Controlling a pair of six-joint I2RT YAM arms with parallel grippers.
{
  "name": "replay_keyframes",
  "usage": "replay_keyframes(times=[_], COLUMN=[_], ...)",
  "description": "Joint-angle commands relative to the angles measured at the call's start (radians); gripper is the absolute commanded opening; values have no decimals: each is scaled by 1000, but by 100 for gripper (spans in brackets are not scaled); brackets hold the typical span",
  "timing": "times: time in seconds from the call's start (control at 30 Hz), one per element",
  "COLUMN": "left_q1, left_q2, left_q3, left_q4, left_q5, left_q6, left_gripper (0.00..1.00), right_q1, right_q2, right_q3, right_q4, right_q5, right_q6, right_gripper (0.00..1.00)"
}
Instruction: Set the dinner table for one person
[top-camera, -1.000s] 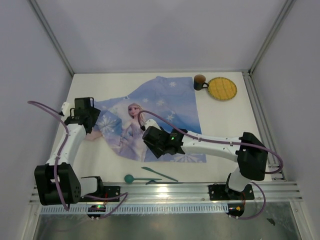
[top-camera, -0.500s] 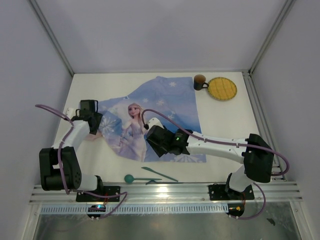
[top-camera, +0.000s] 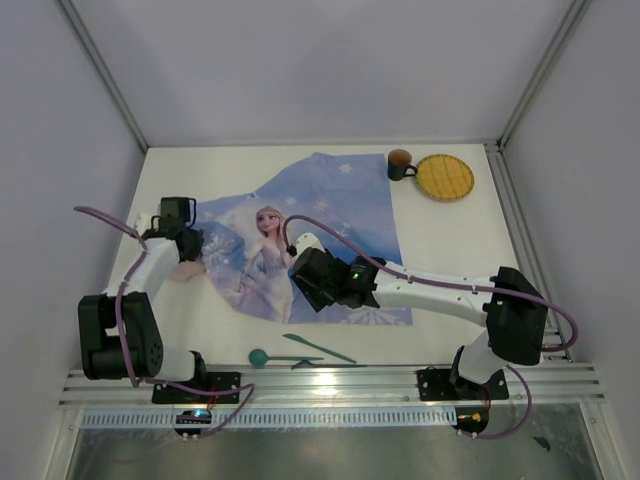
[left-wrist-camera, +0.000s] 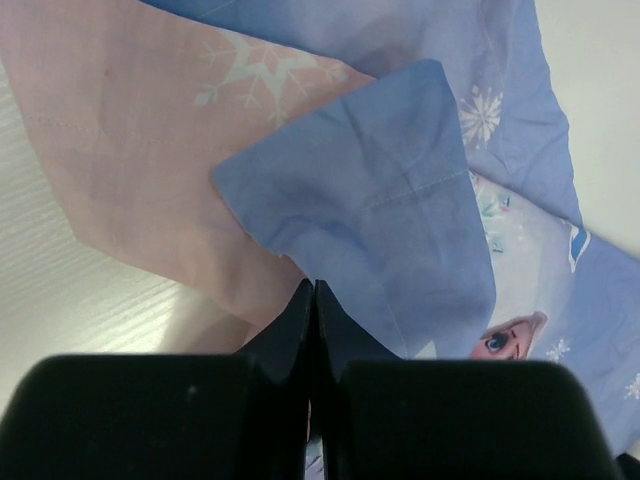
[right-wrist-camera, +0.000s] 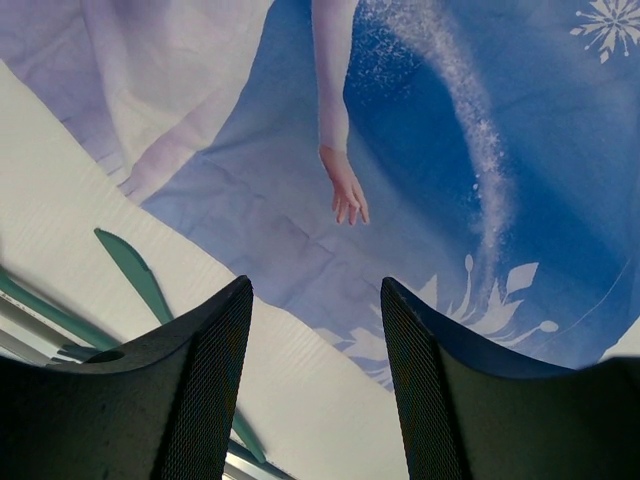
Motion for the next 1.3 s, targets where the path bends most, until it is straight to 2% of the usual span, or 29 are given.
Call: replay_keyframes(times=[0.0, 0.1, 0.23, 0.3, 0.43, 0.67, 0.9, 1.03, 1.1, 1.27], left_q1=[-16, -44, -44, -44, -44, -44, -44, -42, -42, -44], left_q2=[3, 4, 1, -6, -14, -60, -183, -293, -392, -574], left_q3=[89, 257, 402, 457, 512, 502, 497, 410, 324, 165], left_q4=[-59, -266, -563, -635, -776, -988, -1159, -1232, -1232, -1232], left_q5=[61, 26, 1, -6, 64, 188, 142, 133, 178, 124], left_q6=[37, 105, 202, 251, 410, 560, 561, 511, 462, 183], left_gripper=[0, 0, 0, 0, 0, 0, 0, 0, 0, 0], right_q1=[-3, -5, -13, -16, -20, -37, -63, -74, -77, -80], right_q2=[20, 25, 28, 32, 35, 49, 71, 89, 97, 109], right_q3=[35, 34, 34, 34, 24, 26, 32, 50, 57, 73], right_q4=[58, 68, 85, 87, 93, 101, 116, 124, 125, 131], right_q5=[-12, -9, -12, -17, -21, -31, -55, -64, -72, -87], right_q6=[2, -1, -10, -13, -16, -30, -50, -56, -61, -73], right_gripper=[59, 59, 59, 59, 59, 59, 59, 59, 59, 59])
